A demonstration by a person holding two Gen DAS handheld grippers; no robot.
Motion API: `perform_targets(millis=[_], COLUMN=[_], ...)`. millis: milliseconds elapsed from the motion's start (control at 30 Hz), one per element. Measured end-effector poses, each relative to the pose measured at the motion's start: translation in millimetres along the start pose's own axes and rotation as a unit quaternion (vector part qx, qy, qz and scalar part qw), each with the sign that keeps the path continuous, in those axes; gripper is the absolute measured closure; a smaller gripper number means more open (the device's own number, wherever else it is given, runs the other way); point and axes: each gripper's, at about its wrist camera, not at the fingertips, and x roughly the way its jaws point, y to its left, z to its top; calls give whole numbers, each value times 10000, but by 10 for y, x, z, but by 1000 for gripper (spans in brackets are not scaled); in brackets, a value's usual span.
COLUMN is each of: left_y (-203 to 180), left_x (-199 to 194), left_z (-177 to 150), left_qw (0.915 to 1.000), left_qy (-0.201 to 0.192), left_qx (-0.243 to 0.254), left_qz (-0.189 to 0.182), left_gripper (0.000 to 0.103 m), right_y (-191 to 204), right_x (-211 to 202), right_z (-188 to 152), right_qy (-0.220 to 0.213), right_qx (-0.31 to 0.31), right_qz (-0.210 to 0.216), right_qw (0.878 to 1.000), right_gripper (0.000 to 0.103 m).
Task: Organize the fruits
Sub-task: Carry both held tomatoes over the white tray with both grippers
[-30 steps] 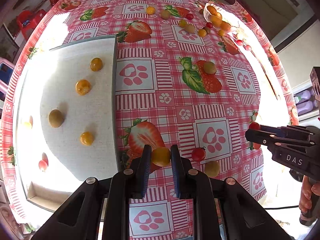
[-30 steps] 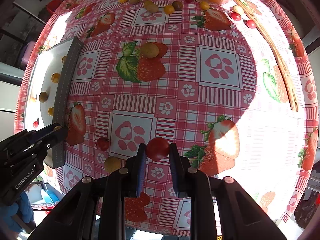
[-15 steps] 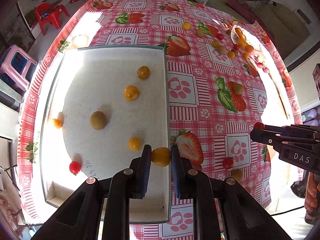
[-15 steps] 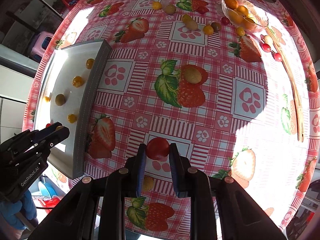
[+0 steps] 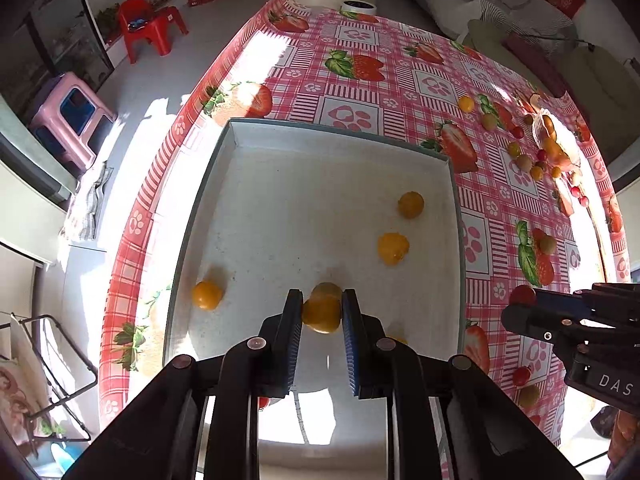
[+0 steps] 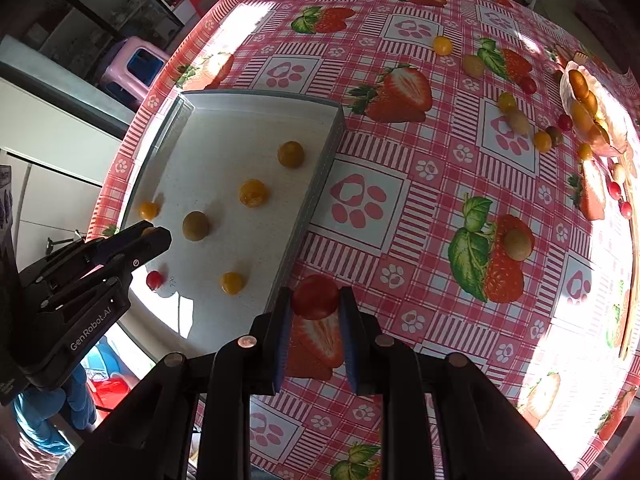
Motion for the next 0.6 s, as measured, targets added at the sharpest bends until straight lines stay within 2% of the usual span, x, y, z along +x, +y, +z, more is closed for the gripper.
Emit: perform_targets(millis=[267, 600], left_y=[156, 244], left_x=[285, 576], left_z=[250, 348], left_qw=[9999, 9996], left_qy=[42, 254], left_qx=[32, -5], left_qz=[140, 139], left_gripper=[82, 82], right_y=[322, 447], right_x=[277, 621], right_z=[248, 395], right_qy=[122, 346], right_qx=[-208, -454], right_qz=[126, 110], right_qw=[9996, 9983], right_gripper=[78, 78])
